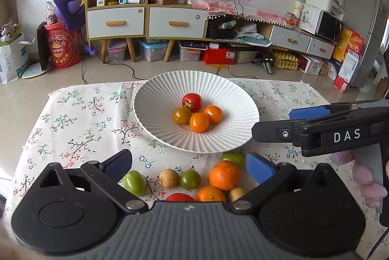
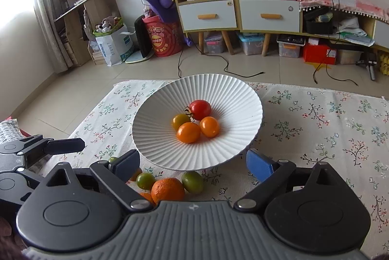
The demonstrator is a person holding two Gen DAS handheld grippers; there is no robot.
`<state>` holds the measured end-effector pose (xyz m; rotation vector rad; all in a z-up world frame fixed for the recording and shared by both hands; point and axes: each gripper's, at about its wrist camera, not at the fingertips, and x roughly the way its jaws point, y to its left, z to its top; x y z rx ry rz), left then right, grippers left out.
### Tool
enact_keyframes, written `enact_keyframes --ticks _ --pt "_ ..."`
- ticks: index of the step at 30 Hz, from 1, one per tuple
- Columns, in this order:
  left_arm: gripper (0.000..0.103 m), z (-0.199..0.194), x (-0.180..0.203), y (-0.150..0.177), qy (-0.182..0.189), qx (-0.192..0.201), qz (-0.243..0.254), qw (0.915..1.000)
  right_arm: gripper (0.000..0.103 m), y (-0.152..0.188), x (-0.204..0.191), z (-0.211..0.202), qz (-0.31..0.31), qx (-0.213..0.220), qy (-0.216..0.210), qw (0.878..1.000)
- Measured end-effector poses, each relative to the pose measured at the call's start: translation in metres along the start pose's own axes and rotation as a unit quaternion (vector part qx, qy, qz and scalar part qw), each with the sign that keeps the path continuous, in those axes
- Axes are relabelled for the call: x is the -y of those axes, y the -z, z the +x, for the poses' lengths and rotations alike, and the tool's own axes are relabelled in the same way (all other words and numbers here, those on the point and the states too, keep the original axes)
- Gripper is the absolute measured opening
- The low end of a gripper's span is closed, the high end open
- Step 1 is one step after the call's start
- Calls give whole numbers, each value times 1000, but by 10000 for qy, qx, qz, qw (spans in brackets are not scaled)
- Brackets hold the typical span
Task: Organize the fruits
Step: 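Withdraw both grippers from the bowl toward the remaining fruit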
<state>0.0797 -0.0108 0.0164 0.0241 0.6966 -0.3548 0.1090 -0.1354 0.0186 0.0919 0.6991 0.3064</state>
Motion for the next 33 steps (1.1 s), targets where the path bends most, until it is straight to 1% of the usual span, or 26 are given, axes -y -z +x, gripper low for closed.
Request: enact_keyframes --ticks 14,19,28,33 --pt "96 -14 -10 20 -5 -115 113 9999 98 21 -14 -16 -249 89 -114 9996" --pt "96 -16 -15 30 23 -227 82 9997 99 28 -16 -22 -296 131 -111 9994" --pt "96 -16 -28 49 -139 -468 96 9988 101 43 -23 -24 -612 142 -27 9980" --pt "96 -17 -31 56 -161 -437 186 9987 102 51 -26 -22 -705 112 -14 9974"
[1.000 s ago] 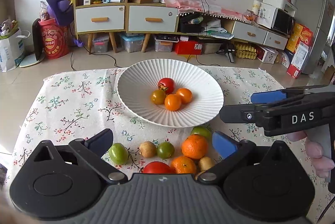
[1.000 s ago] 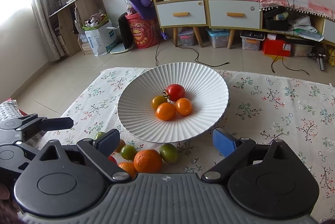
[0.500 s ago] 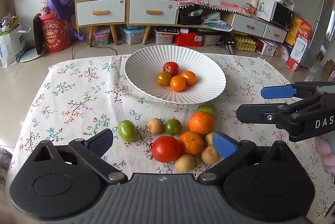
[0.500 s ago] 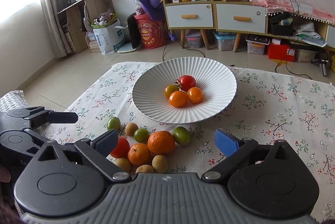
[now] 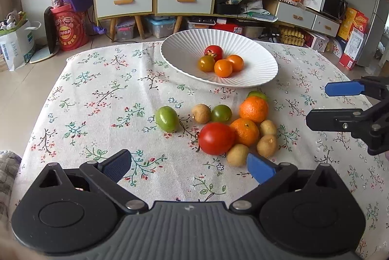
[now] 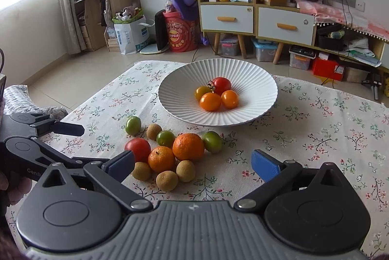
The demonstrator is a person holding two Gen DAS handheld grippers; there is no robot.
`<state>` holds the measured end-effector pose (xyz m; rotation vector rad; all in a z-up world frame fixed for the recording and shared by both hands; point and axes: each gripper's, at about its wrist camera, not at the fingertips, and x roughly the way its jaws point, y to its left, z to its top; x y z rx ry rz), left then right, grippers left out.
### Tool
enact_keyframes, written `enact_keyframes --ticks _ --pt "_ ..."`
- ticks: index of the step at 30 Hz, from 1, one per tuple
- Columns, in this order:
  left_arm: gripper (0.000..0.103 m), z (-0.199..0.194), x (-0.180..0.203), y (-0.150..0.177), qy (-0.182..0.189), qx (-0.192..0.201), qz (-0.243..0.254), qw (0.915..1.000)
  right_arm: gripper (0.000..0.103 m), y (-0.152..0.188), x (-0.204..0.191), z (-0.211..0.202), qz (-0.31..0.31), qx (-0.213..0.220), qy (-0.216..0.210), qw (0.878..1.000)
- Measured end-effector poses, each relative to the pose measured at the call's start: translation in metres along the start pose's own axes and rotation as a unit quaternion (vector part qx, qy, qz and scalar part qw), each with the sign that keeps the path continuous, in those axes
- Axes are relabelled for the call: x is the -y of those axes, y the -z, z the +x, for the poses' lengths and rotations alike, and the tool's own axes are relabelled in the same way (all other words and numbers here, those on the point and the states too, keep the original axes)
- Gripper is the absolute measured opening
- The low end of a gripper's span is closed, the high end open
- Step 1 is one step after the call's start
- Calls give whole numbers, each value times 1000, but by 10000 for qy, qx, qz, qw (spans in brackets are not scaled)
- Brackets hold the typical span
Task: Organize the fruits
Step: 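Withdraw both grippers from the bowl toward the remaining fruit, then lower both open grippers toward the remaining tomatoes and kiwi-like fruits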
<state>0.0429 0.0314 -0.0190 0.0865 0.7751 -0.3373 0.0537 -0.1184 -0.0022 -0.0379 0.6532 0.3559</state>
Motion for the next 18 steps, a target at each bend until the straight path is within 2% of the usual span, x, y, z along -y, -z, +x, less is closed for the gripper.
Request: enact_keyframes --ticks 15,18 --pt "96 20 -2 17 -276 -133 402 9987 102 27 -5 21 -368 -442 205 9981" --pt "95 25 -2 19 -341 -237 469 9980 98 30 -6 25 -421 -539 208 9974"
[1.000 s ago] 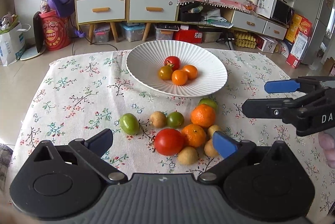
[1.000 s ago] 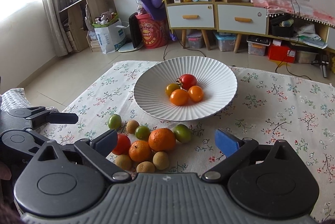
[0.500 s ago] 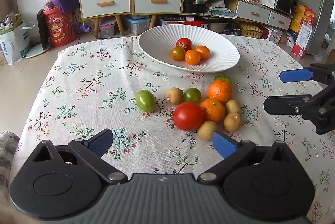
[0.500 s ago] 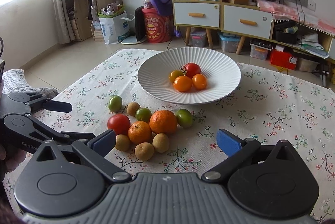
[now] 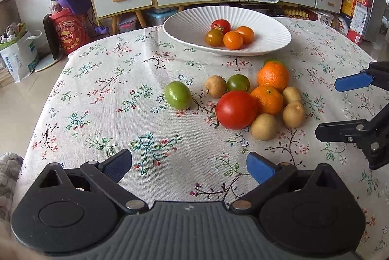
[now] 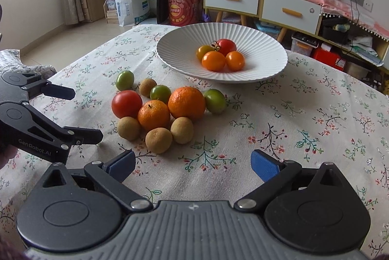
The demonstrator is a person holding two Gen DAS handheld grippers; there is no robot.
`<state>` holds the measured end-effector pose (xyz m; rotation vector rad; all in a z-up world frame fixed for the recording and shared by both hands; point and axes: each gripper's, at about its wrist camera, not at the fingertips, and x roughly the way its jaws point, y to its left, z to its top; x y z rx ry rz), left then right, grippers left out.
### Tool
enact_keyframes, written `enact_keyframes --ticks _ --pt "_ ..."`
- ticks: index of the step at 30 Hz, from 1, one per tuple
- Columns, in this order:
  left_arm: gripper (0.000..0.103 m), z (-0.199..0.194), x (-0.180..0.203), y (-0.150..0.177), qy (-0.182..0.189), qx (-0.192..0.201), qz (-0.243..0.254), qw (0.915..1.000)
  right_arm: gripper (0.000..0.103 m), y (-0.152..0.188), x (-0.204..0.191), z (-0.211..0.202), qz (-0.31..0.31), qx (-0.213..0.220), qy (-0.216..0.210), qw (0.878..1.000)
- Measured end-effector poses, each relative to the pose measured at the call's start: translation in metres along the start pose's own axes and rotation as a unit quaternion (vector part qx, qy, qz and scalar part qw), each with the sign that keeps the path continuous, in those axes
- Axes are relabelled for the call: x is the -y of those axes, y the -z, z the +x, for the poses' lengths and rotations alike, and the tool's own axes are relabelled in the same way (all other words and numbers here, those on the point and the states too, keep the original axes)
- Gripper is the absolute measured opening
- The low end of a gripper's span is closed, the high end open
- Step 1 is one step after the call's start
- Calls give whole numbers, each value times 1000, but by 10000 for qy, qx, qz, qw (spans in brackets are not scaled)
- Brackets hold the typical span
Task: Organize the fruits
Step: 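Lower both open grippers toward the remaining tomatoes and kiwi-like fruits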
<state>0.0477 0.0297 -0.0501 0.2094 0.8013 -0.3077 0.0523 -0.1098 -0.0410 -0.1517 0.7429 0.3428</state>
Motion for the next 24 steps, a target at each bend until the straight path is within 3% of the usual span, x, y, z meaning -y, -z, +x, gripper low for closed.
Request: enact_keyframes --ticks 6,8,13,24 --pt "83 0 5 -2 381 -52 -26 9993 78 -1 -5 2 -110 -131 -248 9995" --pt "75 -1 8 -3 470 -49 9 9989 64 -2 -8 3 -134 -157 -316 9993" --pt "57 -3 16 -7 647 -50 80 9979 42 -5 -10 3 -119 -207 -549 9982" --pt "35 -1 27 -15 945 -95 114 9954 35 -17 -8 12 205 -268 -648 9973"
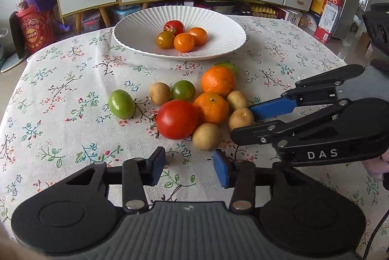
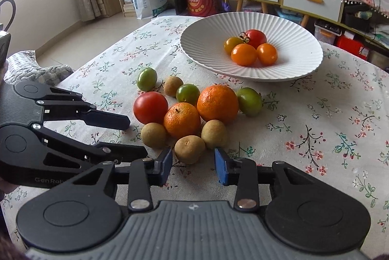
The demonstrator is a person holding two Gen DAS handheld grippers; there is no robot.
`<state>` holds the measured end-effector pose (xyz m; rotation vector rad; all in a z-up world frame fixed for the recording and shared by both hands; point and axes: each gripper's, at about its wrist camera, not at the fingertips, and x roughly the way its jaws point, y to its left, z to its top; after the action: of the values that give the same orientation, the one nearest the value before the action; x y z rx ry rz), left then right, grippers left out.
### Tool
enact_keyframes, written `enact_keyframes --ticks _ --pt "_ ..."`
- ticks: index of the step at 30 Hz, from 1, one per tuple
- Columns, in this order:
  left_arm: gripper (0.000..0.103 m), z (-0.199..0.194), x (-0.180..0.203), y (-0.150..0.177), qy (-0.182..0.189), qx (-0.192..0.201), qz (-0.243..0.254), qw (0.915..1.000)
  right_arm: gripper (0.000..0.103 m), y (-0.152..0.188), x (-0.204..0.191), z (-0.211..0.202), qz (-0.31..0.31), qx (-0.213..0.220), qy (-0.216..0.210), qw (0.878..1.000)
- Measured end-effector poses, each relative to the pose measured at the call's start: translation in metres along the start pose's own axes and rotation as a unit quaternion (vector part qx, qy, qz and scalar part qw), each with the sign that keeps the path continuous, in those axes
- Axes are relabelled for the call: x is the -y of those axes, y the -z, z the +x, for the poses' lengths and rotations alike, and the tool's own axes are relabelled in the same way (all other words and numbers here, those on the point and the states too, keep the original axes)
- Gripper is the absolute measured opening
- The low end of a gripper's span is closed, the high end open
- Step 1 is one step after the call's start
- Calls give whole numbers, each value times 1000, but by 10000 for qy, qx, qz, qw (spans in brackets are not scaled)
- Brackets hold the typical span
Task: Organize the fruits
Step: 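Lower both open grippers toward the remaining tomatoes and kiwi-like fruits, then close the left gripper on a small tan fruit while the right gripper grasps another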
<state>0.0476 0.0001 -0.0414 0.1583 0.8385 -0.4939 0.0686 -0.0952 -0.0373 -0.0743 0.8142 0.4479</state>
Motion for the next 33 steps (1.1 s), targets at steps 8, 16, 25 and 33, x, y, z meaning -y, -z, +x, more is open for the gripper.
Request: enact_keyframes --ticks 8,16,25,33 --pt "30 5 7 -5 59 -16 74 10000 25 -1 2 -1 -5 -40 31 10000" --pt "30 9 13 -9 88 -28 95 9999 25 3 7 -6 -22 -39 99 9999" --pt "20 14 18 -17 -2 -100 89 9999 25 4 13 -12 30 -21 167 9999" --pt "18 13 18 -17 28 -200 68 9998 25 4 16 -13 47 -7 213 9998"
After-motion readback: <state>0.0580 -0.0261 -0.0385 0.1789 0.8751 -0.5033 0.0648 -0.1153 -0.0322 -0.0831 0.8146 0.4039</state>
